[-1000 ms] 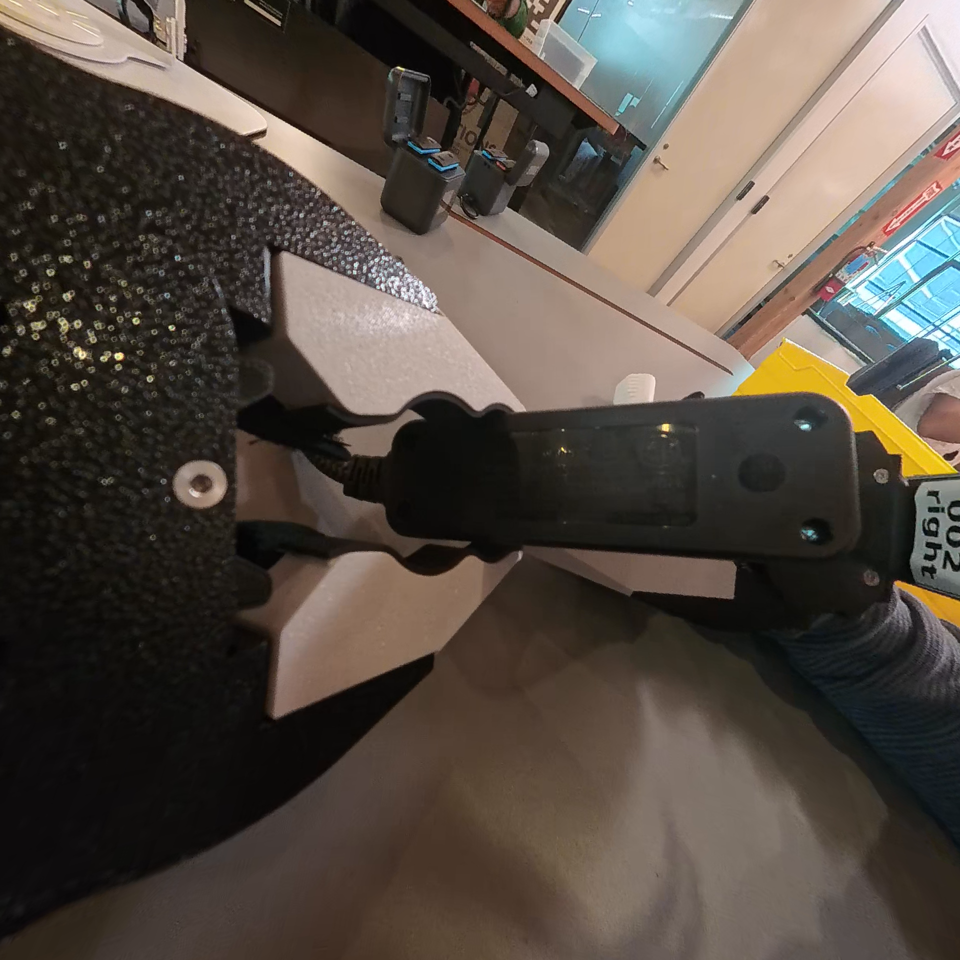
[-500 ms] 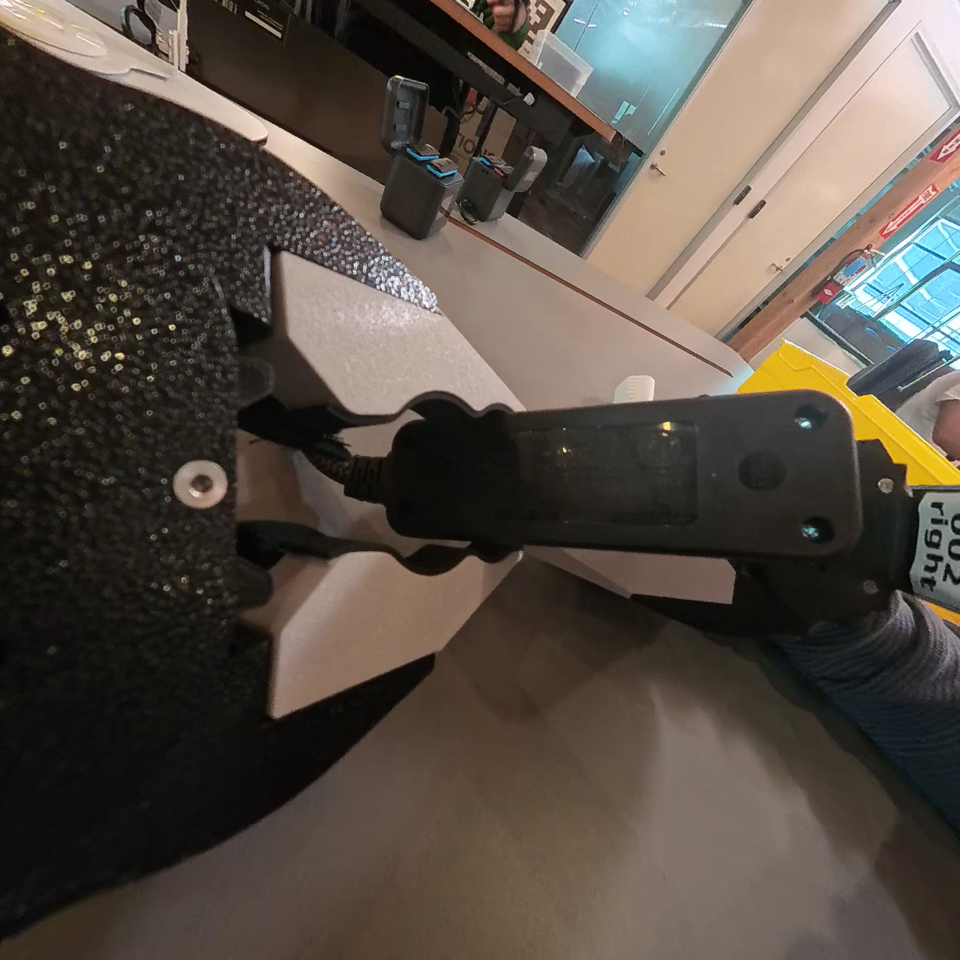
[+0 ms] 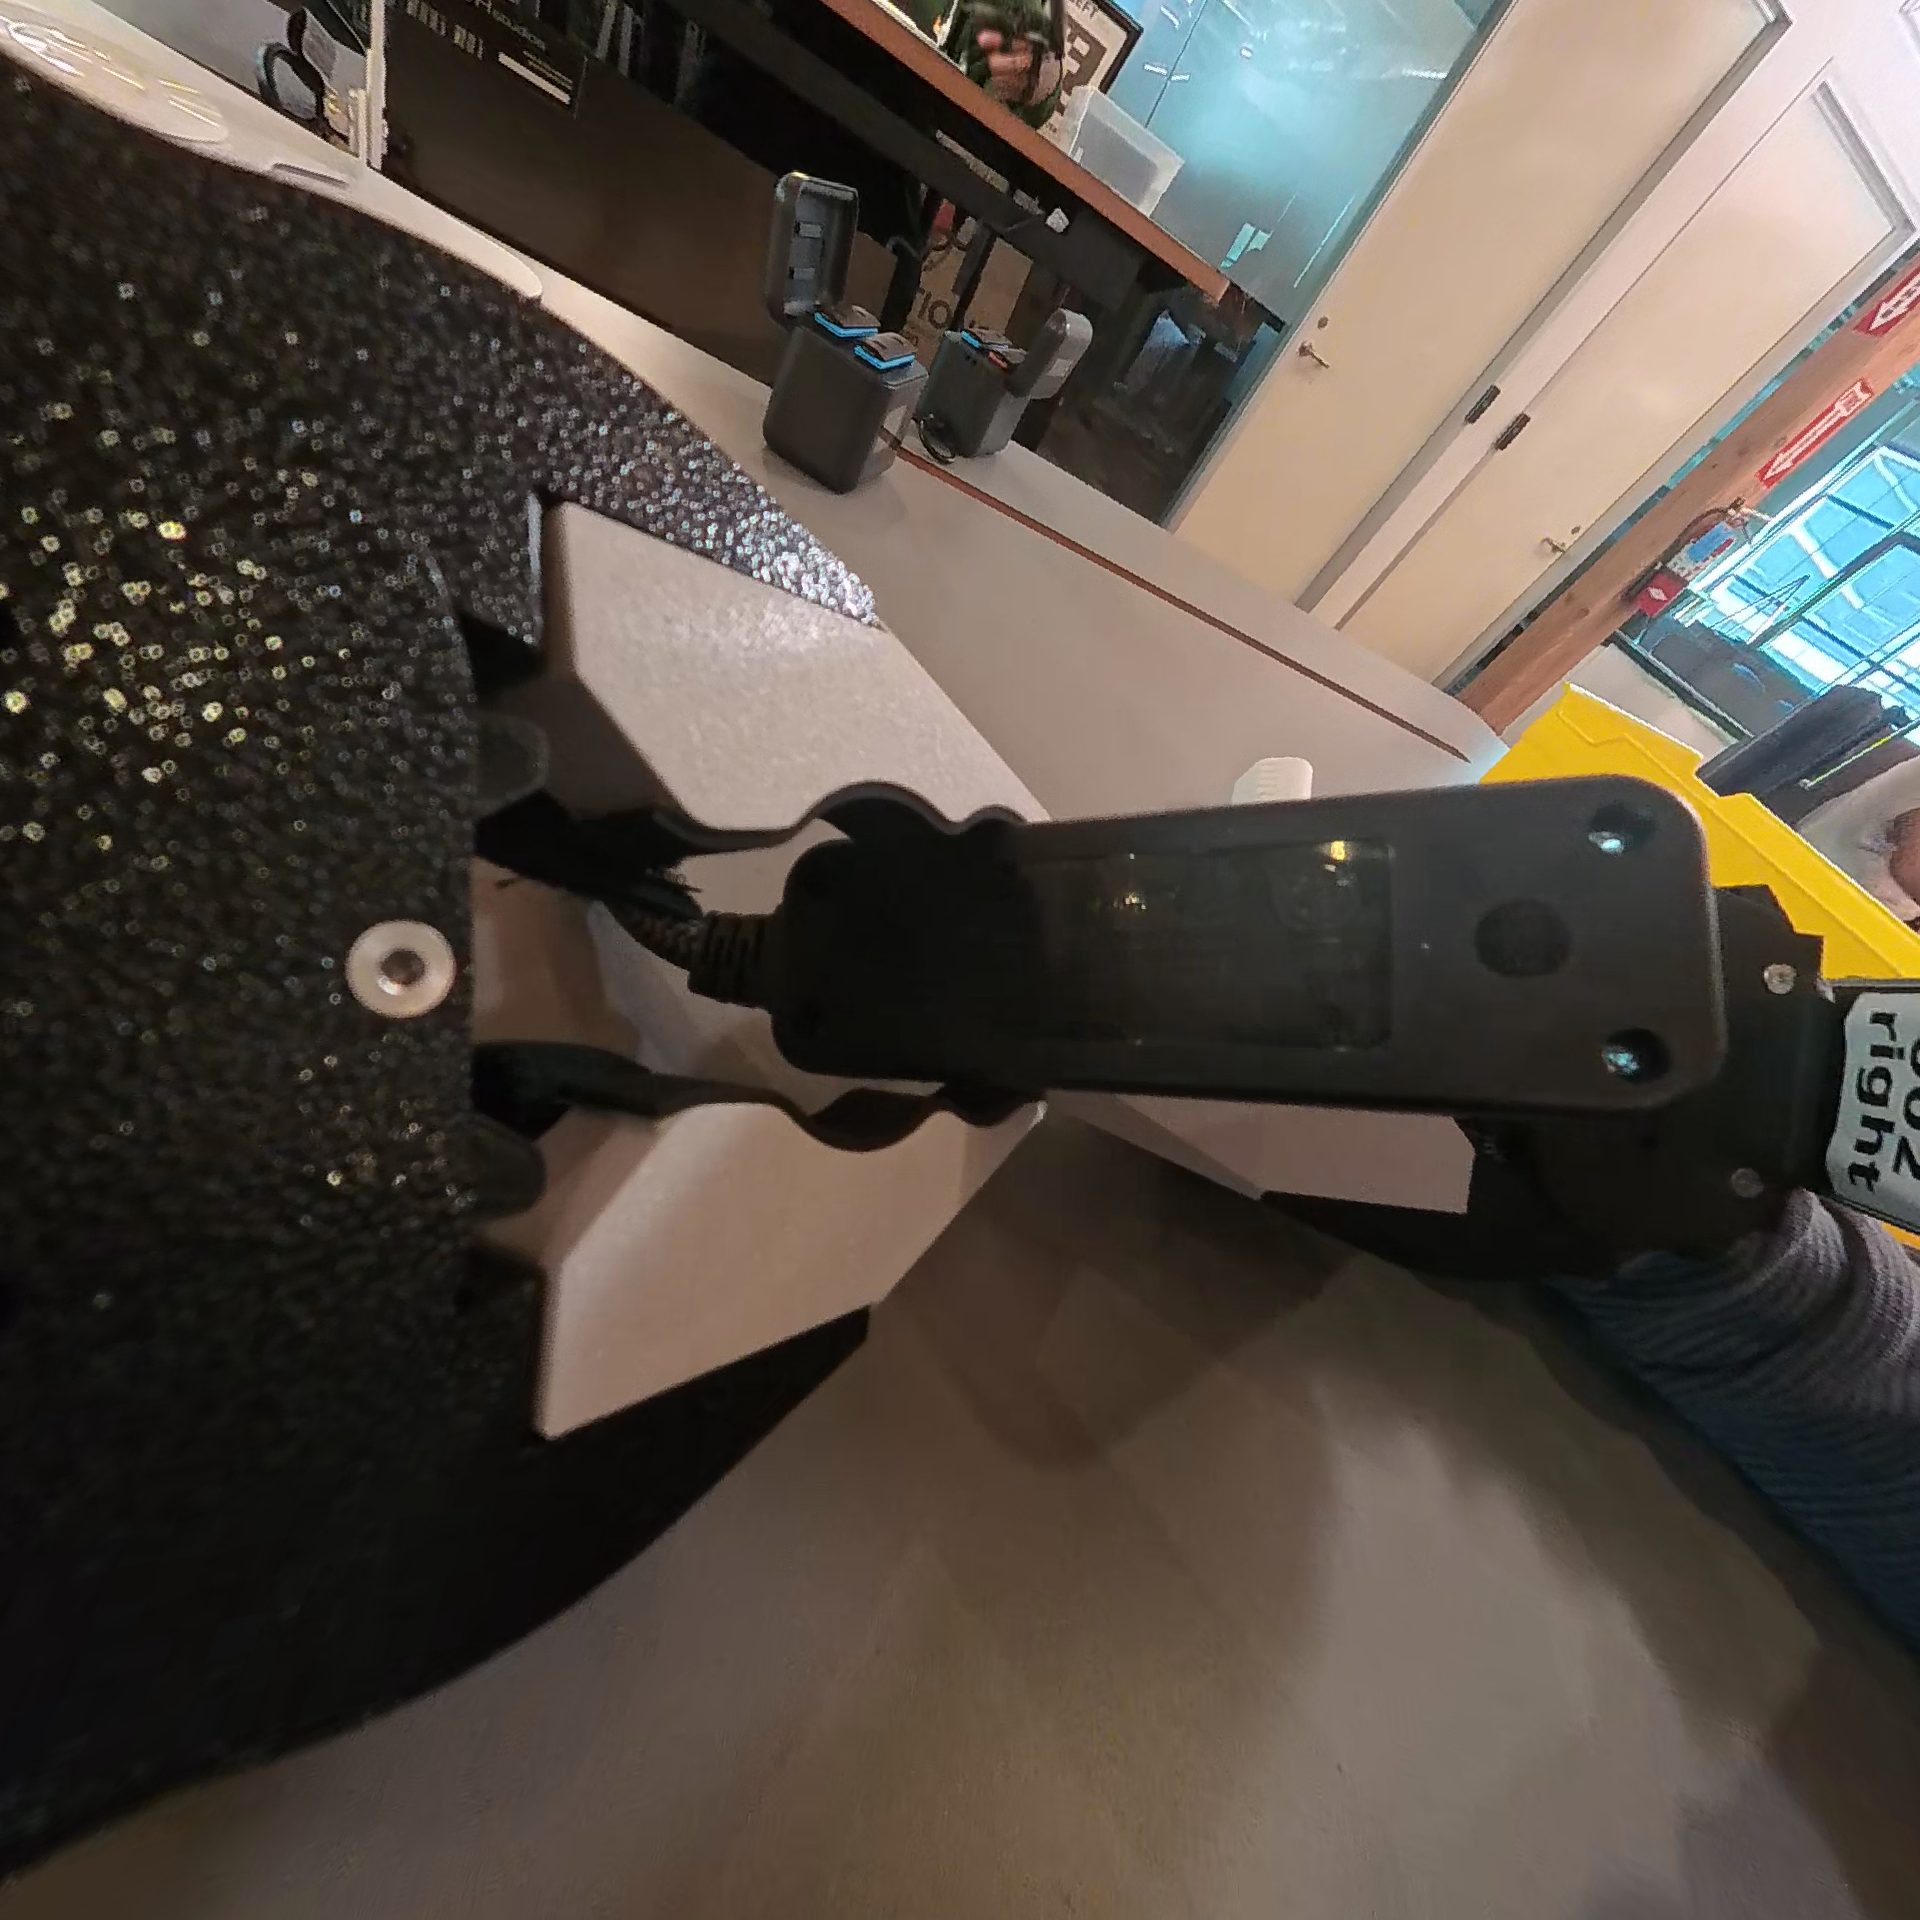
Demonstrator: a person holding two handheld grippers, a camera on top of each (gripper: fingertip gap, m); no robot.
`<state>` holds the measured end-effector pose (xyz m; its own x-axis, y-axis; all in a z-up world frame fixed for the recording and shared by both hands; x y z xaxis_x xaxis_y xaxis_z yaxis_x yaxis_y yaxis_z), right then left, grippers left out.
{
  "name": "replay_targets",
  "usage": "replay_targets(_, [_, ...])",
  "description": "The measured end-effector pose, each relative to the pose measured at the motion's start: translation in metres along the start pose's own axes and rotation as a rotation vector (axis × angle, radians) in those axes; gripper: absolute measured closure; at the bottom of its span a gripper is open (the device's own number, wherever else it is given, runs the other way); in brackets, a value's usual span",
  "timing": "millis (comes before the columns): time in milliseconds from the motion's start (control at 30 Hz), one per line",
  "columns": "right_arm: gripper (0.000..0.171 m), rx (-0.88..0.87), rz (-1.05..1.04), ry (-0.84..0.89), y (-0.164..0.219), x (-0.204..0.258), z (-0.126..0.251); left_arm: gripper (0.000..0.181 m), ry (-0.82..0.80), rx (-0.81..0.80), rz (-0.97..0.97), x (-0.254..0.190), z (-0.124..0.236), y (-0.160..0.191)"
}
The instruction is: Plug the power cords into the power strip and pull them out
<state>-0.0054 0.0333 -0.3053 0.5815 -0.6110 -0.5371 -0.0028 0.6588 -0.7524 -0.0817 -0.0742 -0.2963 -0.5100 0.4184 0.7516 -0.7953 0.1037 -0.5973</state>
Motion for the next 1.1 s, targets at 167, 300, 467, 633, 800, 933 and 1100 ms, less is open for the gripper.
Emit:
replay_targets(167, [0.147,-0.001,0.002,0.001,-0.0001,-0.0001,-0.0001,0.138,-0.001,0.000,-0.002,-0.0001,0.0001,-0.0003])
replay_targets(300, [0.147,-0.001,0.004,0.003,-0.0001,-0.0001,-0.0002,0.138,-0.001,0.000,-0.003,-0.0002,0.0002,-0.0004])
replay_targets(467, [0.147,-0.003,0.008,0.005,-0.0002,0.0000,-0.0003,0.138,-0.001,0.000,-0.005,-0.0001,0.0002,-0.0006])
replay_targets(633, [0.147,-0.006,0.015,0.007,-0.0001,0.0002,-0.0002,0.138,-0.002,0.000,-0.008,-0.0002,0.0001,-0.0009])
replay_targets(800, [0.145,-0.032,0.037,0.015,-0.0016,0.0017,0.0004,0.138,0.001,0.003,-0.012,-0.0007,-0.0001,-0.0011])
replay_targets(933, [0.136,-0.053,0.026,0.007,-0.0069,0.0049,-0.0004,0.138,0.000,0.015,-0.043,-0.0026,-0.0008,-0.0017])
replay_targets(1100, [0.137,-0.048,0.035,0.025,-0.0076,0.0054,-0.0027,0.138,0.004,0.007,-0.046,-0.0028,-0.0005,-0.0023])
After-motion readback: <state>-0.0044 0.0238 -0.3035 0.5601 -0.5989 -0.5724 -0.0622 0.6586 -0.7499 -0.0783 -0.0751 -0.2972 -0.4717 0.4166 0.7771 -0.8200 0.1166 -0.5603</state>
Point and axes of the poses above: each gripper's, where its closed fingertips meet, z back along the fingers, y out of its underside, x = y × z across the jaws, the point moved 8 cm from there along z, back along the fingers, and after that the axes turned 12 degrees about -z, right-handed, at the moved point
